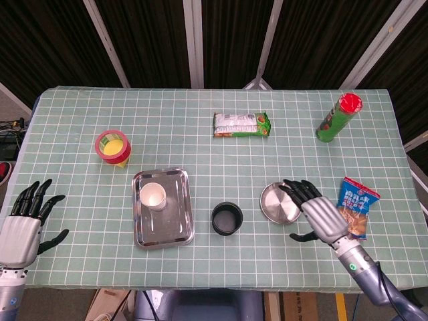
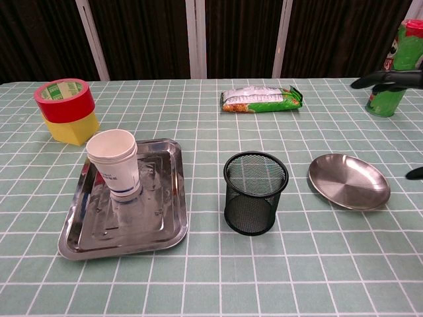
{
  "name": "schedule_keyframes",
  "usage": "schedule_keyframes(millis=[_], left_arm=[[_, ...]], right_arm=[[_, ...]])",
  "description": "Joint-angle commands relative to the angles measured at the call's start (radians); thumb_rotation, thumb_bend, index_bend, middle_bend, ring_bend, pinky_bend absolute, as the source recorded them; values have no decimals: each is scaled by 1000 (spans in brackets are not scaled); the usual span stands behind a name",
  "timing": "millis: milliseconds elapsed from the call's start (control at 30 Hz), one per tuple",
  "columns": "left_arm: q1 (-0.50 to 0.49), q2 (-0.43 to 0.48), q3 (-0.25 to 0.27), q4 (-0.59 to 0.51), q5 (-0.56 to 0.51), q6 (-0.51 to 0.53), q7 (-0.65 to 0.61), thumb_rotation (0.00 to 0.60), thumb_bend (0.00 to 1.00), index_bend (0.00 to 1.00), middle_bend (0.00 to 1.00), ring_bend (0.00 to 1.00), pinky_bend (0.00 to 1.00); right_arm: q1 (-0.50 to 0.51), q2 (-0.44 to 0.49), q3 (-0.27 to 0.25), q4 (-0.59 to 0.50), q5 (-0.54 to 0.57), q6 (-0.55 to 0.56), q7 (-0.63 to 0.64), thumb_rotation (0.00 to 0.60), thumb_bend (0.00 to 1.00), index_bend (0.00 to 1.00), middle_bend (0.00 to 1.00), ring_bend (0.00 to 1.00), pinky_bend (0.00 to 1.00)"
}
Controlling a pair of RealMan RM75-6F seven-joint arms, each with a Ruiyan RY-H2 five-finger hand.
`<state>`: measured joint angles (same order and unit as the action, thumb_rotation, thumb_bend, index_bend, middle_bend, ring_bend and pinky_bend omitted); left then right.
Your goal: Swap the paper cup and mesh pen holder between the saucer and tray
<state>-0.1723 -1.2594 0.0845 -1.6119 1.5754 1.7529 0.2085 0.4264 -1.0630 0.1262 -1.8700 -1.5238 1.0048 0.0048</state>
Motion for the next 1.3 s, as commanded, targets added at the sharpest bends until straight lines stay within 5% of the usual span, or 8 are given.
schedule_keyframes(millis=[33,667,967,1300], left_arm=[[14,13,-20,-41,-59,-44,33,600,48,257,22,0,106],[31,24,-84,-30,-89,-100,-9,600,48,250,0,0,89],[37,14,-108,-19,-87,-106,-34,600,72,247,0,0,92],[49,2,-131,-1,-76,-97,-73,600,73,261,0,0,94]], right_arm=[[69,-37,33,-59,85,-88,-98,600,0,72,0,61,11],[274,-265,49,13,402,-218,-336,600,0,79,6,81,29],[308,-333,32,47,427,-189,-374,600,26,247,193,278,338],[288,-403,23,87,338,-74,-355,600,184,423,412,494,524]])
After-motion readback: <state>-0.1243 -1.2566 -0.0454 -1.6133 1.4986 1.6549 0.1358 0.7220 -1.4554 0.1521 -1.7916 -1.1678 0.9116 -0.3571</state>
